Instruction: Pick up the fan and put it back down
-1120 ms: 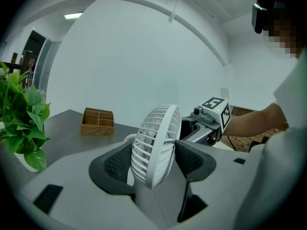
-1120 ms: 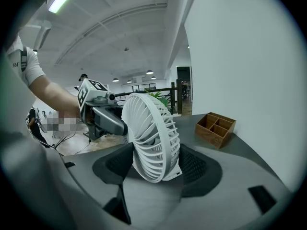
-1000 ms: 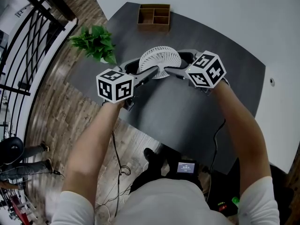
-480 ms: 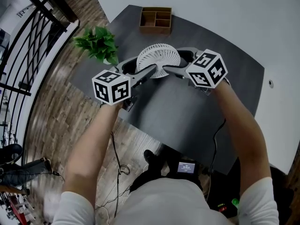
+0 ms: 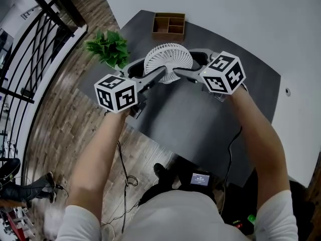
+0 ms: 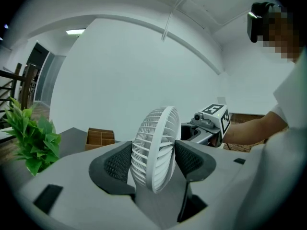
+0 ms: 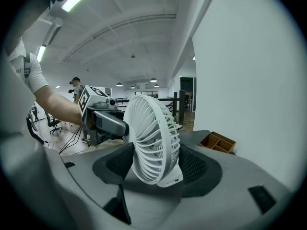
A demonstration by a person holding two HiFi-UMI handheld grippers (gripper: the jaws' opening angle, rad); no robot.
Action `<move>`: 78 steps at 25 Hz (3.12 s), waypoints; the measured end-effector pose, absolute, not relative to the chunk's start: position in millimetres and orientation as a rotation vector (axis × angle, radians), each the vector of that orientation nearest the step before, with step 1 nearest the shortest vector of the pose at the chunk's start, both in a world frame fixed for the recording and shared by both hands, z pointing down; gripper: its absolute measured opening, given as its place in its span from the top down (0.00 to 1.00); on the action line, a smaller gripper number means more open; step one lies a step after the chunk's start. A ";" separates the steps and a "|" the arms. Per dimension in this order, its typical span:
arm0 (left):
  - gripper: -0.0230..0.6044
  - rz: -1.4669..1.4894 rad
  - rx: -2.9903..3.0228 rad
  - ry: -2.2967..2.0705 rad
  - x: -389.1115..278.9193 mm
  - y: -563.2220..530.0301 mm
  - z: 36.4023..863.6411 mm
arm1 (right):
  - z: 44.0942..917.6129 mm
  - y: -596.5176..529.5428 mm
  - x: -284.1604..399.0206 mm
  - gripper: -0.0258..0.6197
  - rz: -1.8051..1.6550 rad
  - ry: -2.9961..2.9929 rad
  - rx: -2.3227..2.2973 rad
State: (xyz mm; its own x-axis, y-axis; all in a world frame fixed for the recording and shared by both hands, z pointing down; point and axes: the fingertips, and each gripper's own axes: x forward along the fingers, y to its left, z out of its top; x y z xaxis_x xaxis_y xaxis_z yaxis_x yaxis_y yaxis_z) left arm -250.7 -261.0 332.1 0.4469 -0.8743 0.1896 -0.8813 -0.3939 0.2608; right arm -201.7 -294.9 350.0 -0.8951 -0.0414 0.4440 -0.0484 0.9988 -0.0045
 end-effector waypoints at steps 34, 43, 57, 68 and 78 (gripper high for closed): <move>0.49 -0.193 2.524 -1.586 -232.6 -196.8 218.8 | 236.5 -229.2 -179.4 0.49 -0.095 -2.879 0.097; 0.49 -0.201 2.536 -1.577 -221.1 -171.1 209.4 | 225.9 -202.3 -167.7 0.49 -0.137 -2.891 0.101; 0.49 -0.242 2.573 -1.532 -198.5 -133.4 194.2 | 209.6 -160.5 -143.7 0.49 -0.132 -2.900 0.139; 0.49 -0.210 2.586 -1.451 -174.1 -117.8 210.8 | 226.8 -141.4 -117.9 0.49 -0.078 -2.885 0.192; 0.49 -0.165 2.619 -1.349 -138.4 -112.1 221.7 | 240.4 -131.0 -80.5 0.49 0.009 -2.872 0.298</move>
State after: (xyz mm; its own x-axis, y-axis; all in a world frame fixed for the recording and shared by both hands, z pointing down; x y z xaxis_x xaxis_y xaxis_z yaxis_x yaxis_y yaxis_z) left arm -138.4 -112.1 221.7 0.5798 -0.8147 -0.0115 -0.7935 -0.5679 0.2189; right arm -80.5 -131.0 240.4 -0.9470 -0.2011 0.2505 -0.2026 0.9791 0.0201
